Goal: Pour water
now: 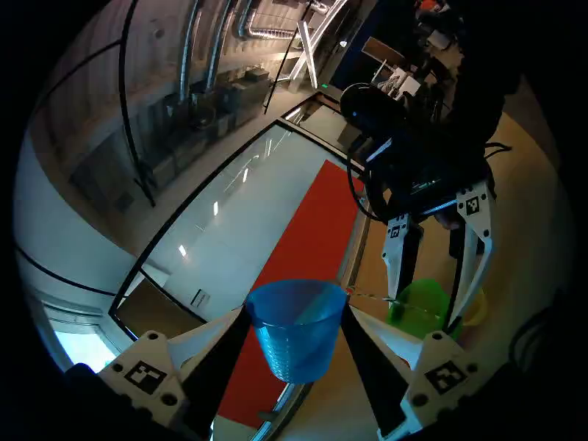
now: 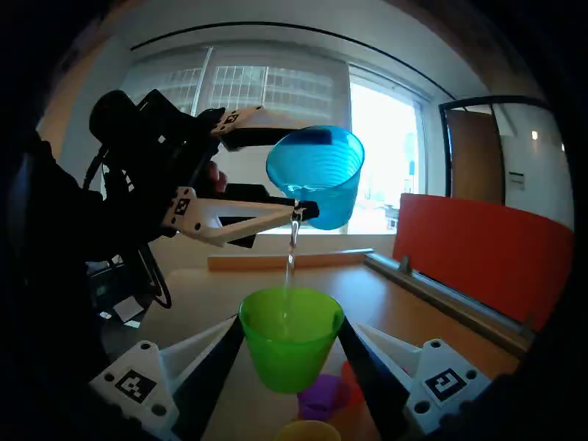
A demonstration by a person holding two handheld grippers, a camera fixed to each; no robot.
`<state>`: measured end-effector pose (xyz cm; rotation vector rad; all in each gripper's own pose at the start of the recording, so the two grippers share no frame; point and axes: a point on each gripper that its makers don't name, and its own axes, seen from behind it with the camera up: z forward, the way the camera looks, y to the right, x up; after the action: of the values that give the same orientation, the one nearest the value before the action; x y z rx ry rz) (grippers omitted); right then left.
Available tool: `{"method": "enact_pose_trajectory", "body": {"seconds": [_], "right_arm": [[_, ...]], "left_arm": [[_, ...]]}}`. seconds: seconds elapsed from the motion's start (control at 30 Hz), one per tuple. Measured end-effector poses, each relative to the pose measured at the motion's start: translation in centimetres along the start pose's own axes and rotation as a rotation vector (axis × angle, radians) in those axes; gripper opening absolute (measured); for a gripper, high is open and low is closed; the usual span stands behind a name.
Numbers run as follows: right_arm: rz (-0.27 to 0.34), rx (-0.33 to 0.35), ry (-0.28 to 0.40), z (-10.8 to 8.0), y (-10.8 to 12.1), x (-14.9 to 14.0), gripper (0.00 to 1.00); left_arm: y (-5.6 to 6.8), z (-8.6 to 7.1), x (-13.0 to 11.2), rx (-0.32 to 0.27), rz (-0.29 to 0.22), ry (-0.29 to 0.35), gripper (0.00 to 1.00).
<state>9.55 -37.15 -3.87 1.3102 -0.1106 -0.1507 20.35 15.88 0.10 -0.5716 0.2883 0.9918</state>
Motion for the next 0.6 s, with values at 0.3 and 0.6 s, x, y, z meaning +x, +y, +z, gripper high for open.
{"method": "enact_pose_trajectory", "body": {"seconds": [0.3, 0.6], "right_arm": [[-0.001, 0.001, 0.000, -0.01, -0.08, 0.09, 0.92], [-0.004, 0.001, 0.000, 0.01, -0.20, 0.23, 0.92]], "left_arm": [[0.10, 0.12, 0.10, -0.001, 0.017, 0.000, 0.86], [0.18, -0.03, 0.18, -0.001, 0.024, 0.001, 0.86]]}}
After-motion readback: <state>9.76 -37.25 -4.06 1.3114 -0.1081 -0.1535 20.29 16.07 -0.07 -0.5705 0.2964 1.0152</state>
